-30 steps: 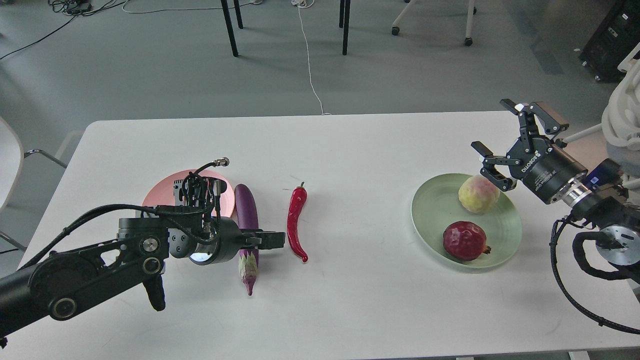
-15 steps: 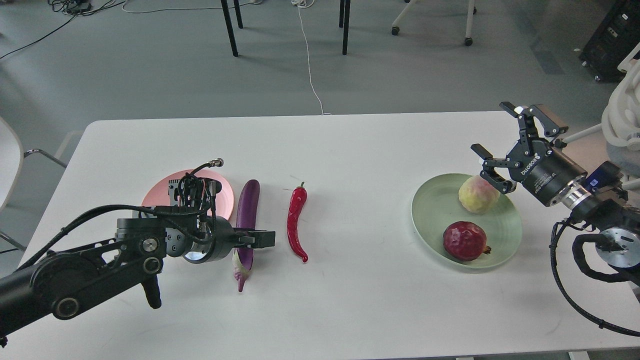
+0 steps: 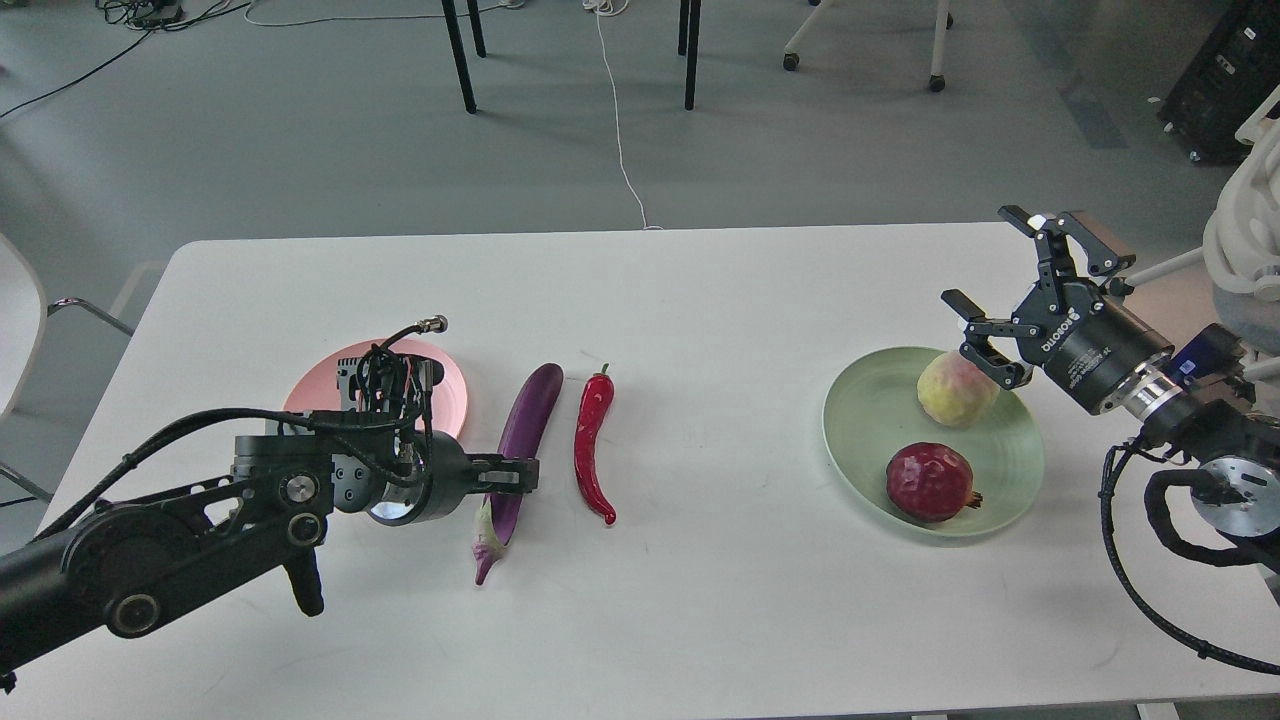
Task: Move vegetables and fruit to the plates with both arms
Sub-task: 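Lift the eggplant onto the pink plate and release it, then reach the left gripper to the red chili pepper and grasp it, then carry the chili onto the pink plate beside the eggplant and release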
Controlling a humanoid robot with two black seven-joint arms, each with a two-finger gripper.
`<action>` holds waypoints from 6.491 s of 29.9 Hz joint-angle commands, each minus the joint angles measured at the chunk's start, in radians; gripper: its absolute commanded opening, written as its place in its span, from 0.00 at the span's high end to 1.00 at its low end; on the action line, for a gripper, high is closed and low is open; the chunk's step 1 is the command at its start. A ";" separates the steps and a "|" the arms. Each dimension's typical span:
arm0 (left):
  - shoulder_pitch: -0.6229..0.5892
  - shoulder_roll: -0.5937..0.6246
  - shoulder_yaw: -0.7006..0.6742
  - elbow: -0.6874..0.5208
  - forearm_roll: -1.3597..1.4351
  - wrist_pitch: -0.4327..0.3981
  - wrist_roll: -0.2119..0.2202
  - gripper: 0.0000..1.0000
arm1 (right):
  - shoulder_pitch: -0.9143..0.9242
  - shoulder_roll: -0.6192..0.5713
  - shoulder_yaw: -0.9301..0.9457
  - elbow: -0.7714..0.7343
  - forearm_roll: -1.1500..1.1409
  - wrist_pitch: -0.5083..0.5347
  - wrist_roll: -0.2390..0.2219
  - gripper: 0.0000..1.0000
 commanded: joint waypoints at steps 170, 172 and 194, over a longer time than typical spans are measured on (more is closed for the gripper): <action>-0.158 0.357 0.101 0.164 0.186 -0.048 -0.328 0.00 | -0.049 -0.032 0.017 0.009 -0.025 -0.002 0.000 0.04; -0.158 0.357 0.092 0.170 0.181 -0.048 -0.335 0.00 | -0.048 -0.035 0.017 0.009 -0.025 -0.002 0.000 0.04; 0.105 -0.073 -0.384 0.216 -0.839 0.509 -0.666 0.00 | 0.135 0.118 0.060 -0.018 -0.023 -0.100 0.000 0.01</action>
